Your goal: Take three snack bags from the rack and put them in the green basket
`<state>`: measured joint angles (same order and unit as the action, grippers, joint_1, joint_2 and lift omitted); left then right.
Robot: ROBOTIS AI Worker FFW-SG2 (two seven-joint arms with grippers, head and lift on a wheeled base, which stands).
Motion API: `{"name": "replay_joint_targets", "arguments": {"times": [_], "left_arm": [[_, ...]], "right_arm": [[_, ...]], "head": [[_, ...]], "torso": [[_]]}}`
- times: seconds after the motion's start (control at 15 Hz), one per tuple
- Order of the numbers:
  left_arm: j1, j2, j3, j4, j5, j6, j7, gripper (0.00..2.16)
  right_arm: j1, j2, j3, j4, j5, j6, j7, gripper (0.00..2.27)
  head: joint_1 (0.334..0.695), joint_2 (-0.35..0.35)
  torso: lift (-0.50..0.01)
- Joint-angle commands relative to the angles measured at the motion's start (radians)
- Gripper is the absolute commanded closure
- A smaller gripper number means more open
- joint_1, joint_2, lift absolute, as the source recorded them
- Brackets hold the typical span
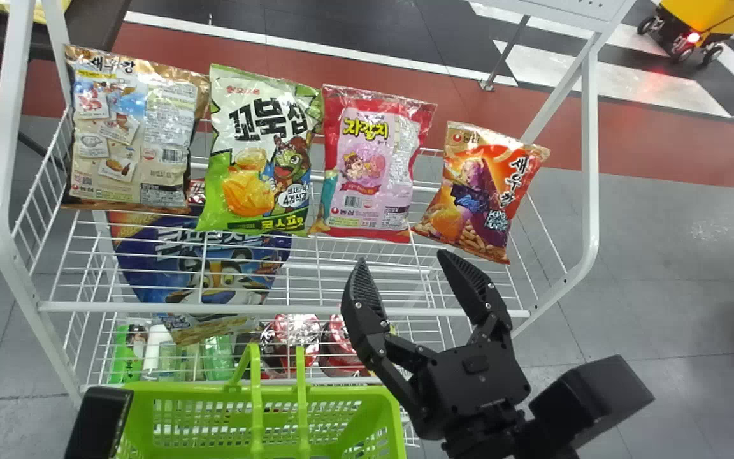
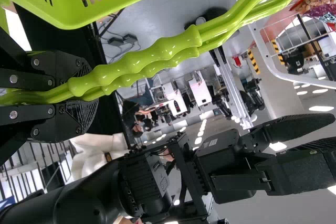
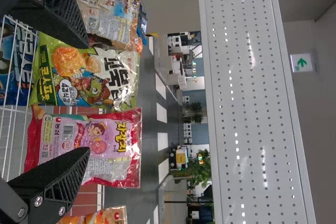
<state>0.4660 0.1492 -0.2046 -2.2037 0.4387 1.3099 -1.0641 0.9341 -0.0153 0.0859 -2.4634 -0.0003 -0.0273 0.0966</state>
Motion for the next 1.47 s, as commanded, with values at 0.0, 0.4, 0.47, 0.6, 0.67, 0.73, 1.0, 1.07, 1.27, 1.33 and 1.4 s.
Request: {"name": "replay_joint_targets", "arguments": {"times": [0.0,0.4,0.47,0.6,0.67,0.73,1.0,1.07,1.27,1.33,1.4], "left_arm": [[0.002,0.003,0.002,-0.002,0.000,-0.001,0.001,1.58],[0.002,0.003,-0.001,-0.005,0.000,-0.004,0.000,1.58],[0.003,0.003,-0.003,-0.005,0.000,-0.004,0.000,1.58],[0.003,0.001,-0.003,-0.005,0.000,-0.004,0.000,1.58],[0.003,0.001,-0.003,-0.005,0.000,-0.004,0.000,1.58],[0.003,0.001,-0.004,-0.005,0.000,-0.007,0.000,1.58],[0.006,0.003,-0.007,-0.005,0.000,-0.007,-0.002,1.58],[0.006,0.003,-0.010,-0.005,0.000,-0.007,-0.002,1.58],[0.006,0.001,-0.015,-0.002,-0.005,-0.007,0.000,1.58],[0.006,0.003,-0.015,-0.002,-0.005,-0.010,0.000,1.58],[0.006,0.004,-0.015,0.002,-0.005,-0.022,0.000,1.58]], "right_arm": [[0.000,-0.002,0.000,0.000,0.000,-0.004,0.000,0.13],[-0.001,-0.006,-0.002,0.001,-0.001,-0.010,0.000,0.13],[-0.003,-0.006,-0.002,0.001,-0.001,-0.010,0.000,0.13],[-0.004,-0.006,-0.002,0.003,-0.004,-0.007,0.002,0.13],[-0.006,-0.006,-0.002,0.004,-0.004,-0.010,0.002,0.13],[-0.011,-0.006,-0.003,0.008,-0.004,-0.007,0.002,0.13],[-0.087,-0.006,-0.008,0.060,-0.004,0.045,0.000,0.13],[-0.136,-0.005,-0.006,0.106,-0.004,0.045,0.000,0.13],[-0.304,0.000,0.018,0.264,0.014,0.036,0.000,0.13],[-0.365,0.002,0.026,0.328,0.017,0.039,0.000,0.13],[-0.425,0.003,0.035,0.391,0.016,0.039,0.000,0.13]], "head": [[0.695,-0.350],[0.695,-0.350],[0.695,-0.350],[0.695,-0.350],[0.695,-0.350],[0.695,-0.350],[0.695,-0.350],[0.695,-0.350],[0.695,-0.350],[0.695,-0.350],[0.695,-0.350]], "torso": [[-0.011],[-0.011],[-0.011],[-0.011],[-0.011],[-0.011],[-0.011],[-0.011],[-0.011],[-0.011],[-0.011]]}}
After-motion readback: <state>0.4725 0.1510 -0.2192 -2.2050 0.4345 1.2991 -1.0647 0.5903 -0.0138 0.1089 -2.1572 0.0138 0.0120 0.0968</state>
